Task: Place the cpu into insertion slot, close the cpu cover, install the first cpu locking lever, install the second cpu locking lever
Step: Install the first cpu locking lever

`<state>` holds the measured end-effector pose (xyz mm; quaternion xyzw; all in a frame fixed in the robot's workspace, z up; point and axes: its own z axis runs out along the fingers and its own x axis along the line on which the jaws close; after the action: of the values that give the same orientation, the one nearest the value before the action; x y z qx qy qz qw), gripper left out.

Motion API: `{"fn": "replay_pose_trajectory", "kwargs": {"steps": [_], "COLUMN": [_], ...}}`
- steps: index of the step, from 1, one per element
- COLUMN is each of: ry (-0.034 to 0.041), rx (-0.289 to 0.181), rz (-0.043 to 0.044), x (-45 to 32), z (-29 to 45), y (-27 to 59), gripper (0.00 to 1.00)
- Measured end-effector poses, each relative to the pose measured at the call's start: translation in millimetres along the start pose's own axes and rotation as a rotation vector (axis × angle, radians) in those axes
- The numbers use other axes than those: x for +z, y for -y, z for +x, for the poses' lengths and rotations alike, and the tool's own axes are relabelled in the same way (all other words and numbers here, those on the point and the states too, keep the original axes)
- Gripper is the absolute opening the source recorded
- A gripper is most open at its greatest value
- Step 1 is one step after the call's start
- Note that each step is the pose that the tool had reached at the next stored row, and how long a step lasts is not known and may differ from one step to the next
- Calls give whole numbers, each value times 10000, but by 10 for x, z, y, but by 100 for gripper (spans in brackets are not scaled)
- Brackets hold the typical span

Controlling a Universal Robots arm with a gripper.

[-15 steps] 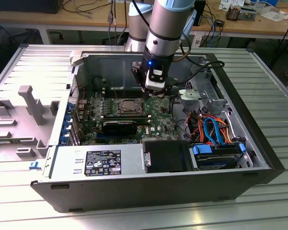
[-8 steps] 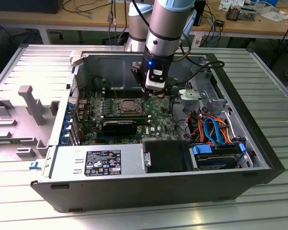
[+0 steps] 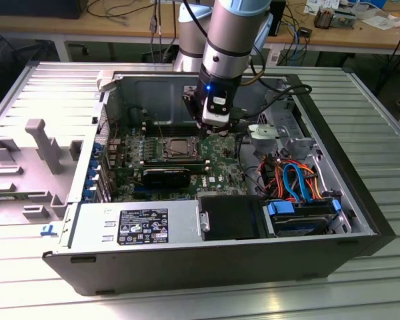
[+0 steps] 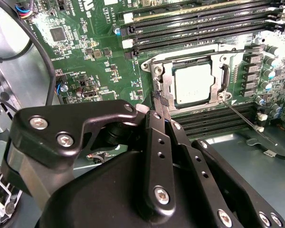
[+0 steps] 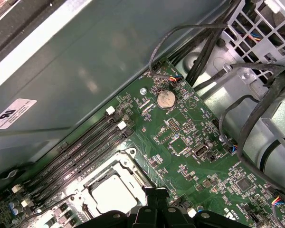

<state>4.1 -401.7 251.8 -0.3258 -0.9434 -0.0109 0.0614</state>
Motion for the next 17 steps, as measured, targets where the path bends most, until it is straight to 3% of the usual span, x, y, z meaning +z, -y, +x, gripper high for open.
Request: {"fn": "replay_pose_trajectory", "kwargs": {"steps": [17], "ry": [3], "rx": [-116], "rz": [15], "x": [0], "z": [0], "y": [0], "gripper": [11]}}
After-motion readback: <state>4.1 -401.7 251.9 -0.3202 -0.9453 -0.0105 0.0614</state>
